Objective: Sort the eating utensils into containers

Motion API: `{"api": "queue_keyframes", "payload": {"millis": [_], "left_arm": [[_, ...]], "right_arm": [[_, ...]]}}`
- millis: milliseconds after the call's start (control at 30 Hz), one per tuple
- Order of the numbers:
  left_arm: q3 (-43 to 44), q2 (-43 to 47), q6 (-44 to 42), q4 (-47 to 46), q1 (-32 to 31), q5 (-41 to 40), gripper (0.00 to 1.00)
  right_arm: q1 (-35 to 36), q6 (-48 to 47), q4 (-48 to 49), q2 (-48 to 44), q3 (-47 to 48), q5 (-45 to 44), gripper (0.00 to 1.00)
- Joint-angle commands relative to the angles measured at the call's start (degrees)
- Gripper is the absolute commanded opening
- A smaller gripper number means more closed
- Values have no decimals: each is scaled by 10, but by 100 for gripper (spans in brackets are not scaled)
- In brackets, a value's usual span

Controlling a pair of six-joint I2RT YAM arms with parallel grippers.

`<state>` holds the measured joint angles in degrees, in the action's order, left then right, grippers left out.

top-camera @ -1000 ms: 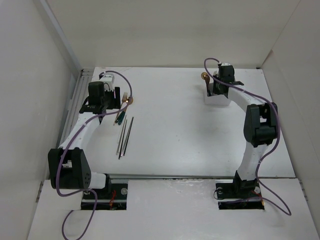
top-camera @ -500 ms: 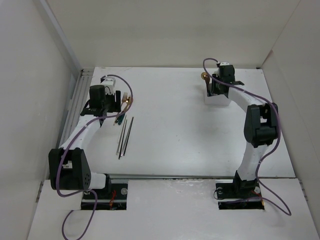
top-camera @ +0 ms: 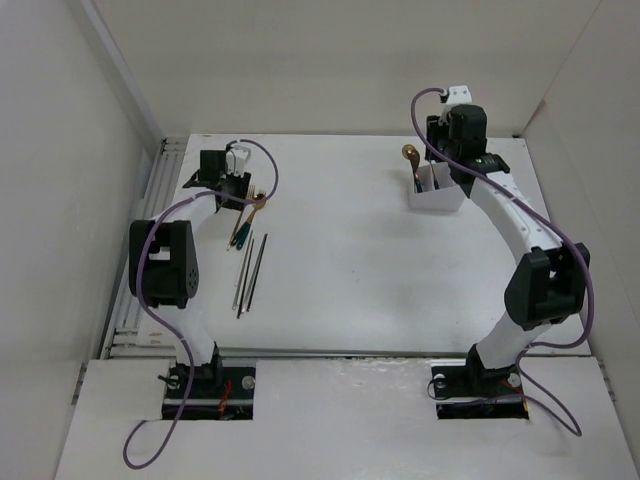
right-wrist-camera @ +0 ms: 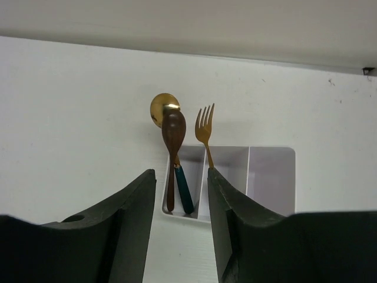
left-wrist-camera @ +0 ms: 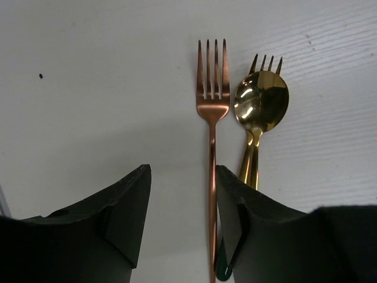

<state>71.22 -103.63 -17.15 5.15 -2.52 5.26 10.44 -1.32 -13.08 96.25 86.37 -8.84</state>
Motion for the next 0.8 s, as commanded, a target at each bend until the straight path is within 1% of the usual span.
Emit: {"api": "queue_keyframes", "payload": {"millis": [0, 133, 200, 233, 467, 633, 667, 700, 767], "left_arm": [[52, -31, -16, 27, 1, 8, 45], [52, -46, -16, 13, -5, 15, 45], [59, -62, -16, 13, -5, 15, 45], [59, -73, -16, 20, -10, 15, 43], [59, -103, -16, 25, -15, 10, 43], [83, -136, -10, 45, -15, -11, 34], [83, -142, -10, 45, -15, -11, 28], [83, -142, -10, 51, -15, -11, 25], [83, -142, -4, 51, -15, -11, 15]], "right_arm": [[6, -21, 14, -11, 11, -13, 46], [6, -21, 14, -11, 11, -13, 46], [6, -21, 14, -11, 11, -1, 46], [12, -21, 14, -5, 11, -1, 46], [12, -21, 14, -5, 11, -7, 46], [12, -21, 3, 0, 17, -7, 46], [12, -21, 3, 0, 17, -7, 46], [12, -21, 3, 0, 17, -7, 46], [12, -26, 3, 0, 17, -7, 46]]}}
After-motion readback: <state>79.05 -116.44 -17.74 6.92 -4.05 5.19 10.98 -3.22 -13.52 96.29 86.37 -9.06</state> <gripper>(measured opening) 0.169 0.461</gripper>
